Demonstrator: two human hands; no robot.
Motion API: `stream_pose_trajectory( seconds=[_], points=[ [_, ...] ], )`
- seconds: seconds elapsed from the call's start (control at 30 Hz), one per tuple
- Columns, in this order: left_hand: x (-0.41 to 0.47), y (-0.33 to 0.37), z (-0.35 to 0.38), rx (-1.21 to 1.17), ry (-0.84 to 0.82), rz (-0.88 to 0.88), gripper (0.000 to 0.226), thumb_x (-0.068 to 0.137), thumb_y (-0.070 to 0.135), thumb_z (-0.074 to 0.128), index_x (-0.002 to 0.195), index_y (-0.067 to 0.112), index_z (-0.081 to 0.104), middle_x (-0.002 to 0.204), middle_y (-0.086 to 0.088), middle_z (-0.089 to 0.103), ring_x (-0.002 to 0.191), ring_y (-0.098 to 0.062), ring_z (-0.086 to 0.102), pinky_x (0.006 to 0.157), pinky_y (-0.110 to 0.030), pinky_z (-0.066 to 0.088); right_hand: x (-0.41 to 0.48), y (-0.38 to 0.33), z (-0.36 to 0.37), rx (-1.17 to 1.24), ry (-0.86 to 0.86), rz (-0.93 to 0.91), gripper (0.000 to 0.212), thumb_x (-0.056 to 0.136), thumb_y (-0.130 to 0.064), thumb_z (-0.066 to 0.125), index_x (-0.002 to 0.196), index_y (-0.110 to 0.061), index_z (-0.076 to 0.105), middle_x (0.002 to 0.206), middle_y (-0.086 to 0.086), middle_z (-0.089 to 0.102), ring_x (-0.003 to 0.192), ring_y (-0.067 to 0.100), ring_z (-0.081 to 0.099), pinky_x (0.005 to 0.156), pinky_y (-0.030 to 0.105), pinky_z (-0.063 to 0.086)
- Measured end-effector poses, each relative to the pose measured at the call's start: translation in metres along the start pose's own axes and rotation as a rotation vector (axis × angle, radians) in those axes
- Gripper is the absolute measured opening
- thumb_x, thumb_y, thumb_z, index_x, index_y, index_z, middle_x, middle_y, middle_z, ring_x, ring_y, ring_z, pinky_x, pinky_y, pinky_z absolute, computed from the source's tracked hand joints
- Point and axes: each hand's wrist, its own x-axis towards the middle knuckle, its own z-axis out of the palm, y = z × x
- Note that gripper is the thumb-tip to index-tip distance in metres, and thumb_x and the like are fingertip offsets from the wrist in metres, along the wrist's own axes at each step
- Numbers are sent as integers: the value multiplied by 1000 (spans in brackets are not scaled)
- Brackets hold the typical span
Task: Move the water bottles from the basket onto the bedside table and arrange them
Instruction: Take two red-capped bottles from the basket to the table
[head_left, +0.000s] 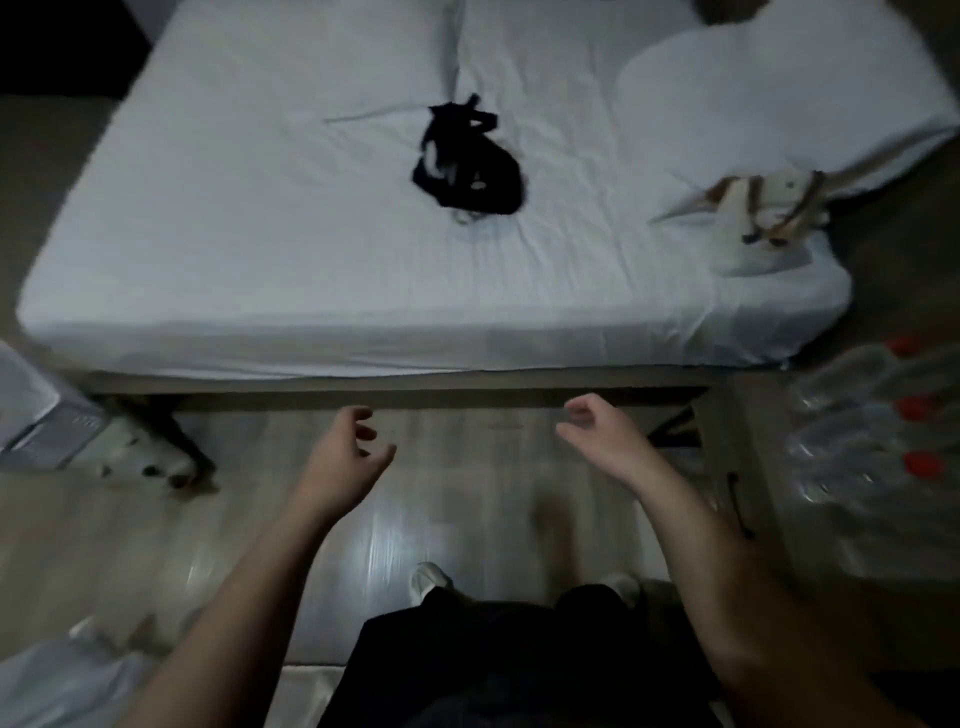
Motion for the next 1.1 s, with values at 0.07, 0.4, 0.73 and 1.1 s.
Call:
stream_pose_trajectory(
  seconds=[0.07,0.4,0.73,1.1],
  points=[
    [-7,-41,-41,-26,84,-62,56,85,26,68,133,11,44,117,-9,61,86,-18,58,74,-31,45,1,-40,38,-59,-83,-56,42,88,-25,64,127,-12,53,130,6,57,120,19,54,88,20,36],
    [-38,-173,-141,-227,288,-266,44,85,20,68,125,10,52,111,-6,60,86,-19,58,62,-22,40,26,-197,172,-291,-385,-302,41,87,-28,65,125,-14,55,127,6,59,119,19,55,101,31,42],
    [-10,-266,-209,-338,425,-419,38,84,20,69,119,15,56,105,1,59,79,-13,57,64,-24,43,68,-311,296,-371,-537,-405,51,87,-29,64,133,-21,45,118,3,55,111,19,56,94,28,41],
    [77,-380,-335,-419,553,-580,31,84,13,69,113,13,59,104,-3,62,72,-13,57,63,-19,42,147,-504,452,-523,-698,-504,48,91,-20,58,136,-12,43,111,2,55,99,19,55,77,17,33]
  ],
)
